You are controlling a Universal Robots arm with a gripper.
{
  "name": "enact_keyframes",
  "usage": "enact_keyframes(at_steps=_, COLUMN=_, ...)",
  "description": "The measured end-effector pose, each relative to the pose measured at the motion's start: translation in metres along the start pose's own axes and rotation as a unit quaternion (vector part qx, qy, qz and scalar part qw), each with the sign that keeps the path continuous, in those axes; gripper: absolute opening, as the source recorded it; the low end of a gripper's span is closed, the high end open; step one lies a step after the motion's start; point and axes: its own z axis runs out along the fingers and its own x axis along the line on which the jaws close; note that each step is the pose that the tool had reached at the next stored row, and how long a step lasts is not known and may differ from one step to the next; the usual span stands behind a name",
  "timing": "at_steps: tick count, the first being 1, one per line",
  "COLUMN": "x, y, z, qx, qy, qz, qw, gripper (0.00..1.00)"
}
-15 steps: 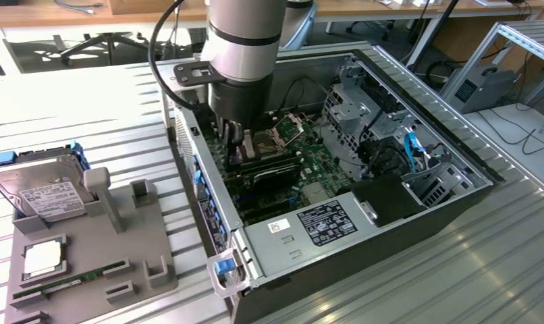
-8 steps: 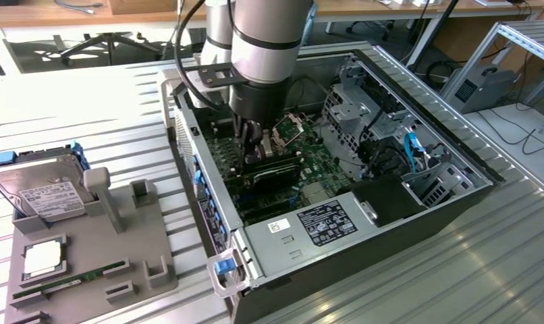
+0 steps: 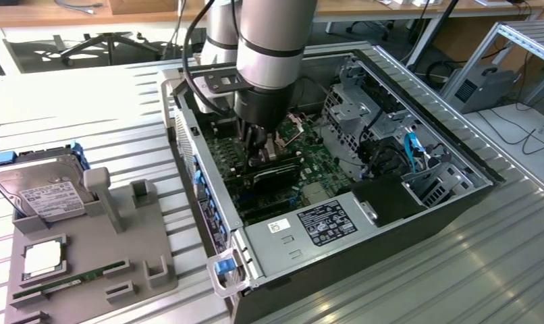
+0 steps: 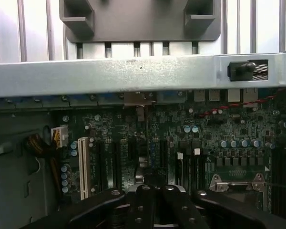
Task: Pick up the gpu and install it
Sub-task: 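Press down on the gpu until it lock into place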
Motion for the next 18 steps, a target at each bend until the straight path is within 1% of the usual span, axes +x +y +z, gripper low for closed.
enact_keyframes(at_steps=2, x=0.0, y=0.002, z=0.0028, qx=0.0, qy=0.0, qz=0.0, qw=1.0, gripper=0.11)
enact_keyframes(at_steps=7, x=0.0, y=0.0033, z=0.0074, qx=0.0, qy=0.0003, qz=0.0, qw=1.0, gripper=0.11)
enact_keyframes(at_steps=12, x=0.0, y=0.0066, z=0.0106, qx=-0.0001, qy=0.001, qz=0.0, qw=1.0, gripper=0.11)
enact_keyframes(at_steps=18, x=0.0, y=0.007, z=0.012, qx=0.0, qy=0.0019, qz=0.0, qw=1.0, gripper=0.11)
